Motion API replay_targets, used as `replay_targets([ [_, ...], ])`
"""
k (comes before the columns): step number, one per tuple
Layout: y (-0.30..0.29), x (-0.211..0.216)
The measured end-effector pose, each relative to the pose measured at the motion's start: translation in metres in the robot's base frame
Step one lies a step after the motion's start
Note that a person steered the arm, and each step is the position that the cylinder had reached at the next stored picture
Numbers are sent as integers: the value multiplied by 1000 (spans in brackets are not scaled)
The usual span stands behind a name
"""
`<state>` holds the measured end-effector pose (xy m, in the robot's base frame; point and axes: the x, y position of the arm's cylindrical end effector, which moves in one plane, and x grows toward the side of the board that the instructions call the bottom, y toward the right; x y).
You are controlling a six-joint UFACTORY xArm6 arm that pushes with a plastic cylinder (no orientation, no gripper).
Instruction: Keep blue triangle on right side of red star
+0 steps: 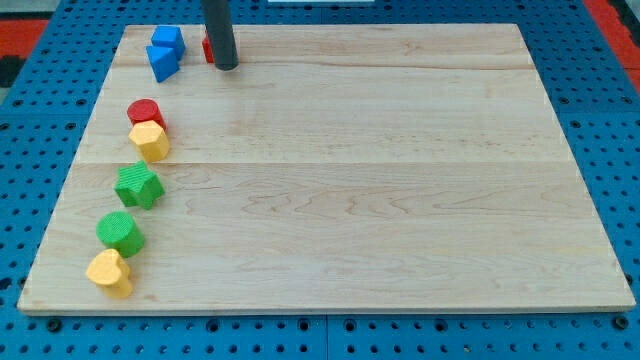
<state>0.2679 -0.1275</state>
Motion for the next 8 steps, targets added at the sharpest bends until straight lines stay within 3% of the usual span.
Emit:
replay_targets([
  [3,-28,52],
  [5,-147,54],
  [6,-177,42],
  [8,-147,22],
])
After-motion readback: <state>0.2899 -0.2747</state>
